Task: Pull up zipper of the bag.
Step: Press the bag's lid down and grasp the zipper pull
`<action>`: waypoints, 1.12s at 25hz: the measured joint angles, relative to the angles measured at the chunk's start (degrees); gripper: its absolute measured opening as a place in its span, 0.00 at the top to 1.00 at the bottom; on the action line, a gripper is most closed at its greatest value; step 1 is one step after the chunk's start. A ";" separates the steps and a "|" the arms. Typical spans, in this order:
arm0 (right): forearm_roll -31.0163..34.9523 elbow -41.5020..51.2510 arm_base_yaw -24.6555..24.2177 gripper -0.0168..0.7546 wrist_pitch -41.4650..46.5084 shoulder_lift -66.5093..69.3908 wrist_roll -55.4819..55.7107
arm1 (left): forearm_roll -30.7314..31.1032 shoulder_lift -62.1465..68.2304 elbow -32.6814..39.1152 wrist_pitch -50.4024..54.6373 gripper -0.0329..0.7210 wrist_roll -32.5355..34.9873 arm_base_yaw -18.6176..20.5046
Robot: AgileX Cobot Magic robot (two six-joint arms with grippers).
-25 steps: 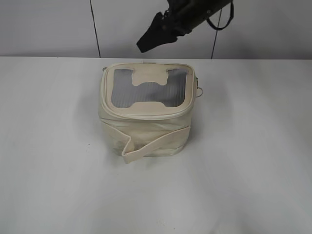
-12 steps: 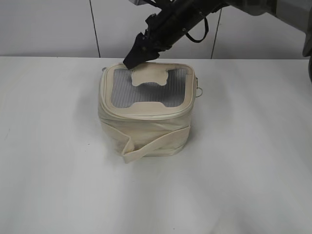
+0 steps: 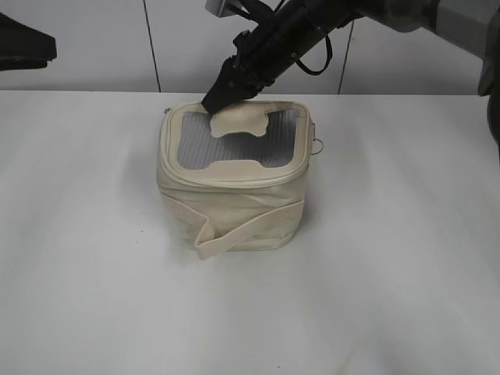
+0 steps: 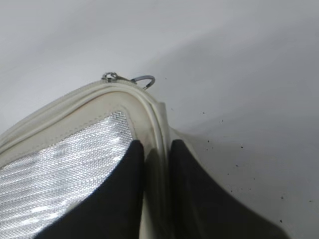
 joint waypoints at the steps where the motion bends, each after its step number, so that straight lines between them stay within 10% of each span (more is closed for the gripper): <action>1: 0.00 0.00 0.00 0.81 0.13 0.00 0.07 | -0.95 4.36 -2.70 2.52 0.61 1.19 1.40; 7: 0.00 -0.04 0.00 0.92 0.74 0.04 0.48 | 0.48 24.48 -13.96 9.15 0.25 13.16 2.91; 14: 0.02 -0.04 0.00 0.92 0.74 0.07 1.37 | 3.42 33.94 -14.83 0.60 0.27 34.86 -6.42; 28: 0.07 -0.04 0.00 0.92 0.74 0.07 2.64 | -6.69 34.14 -14.90 -13.44 0.28 48.69 -14.81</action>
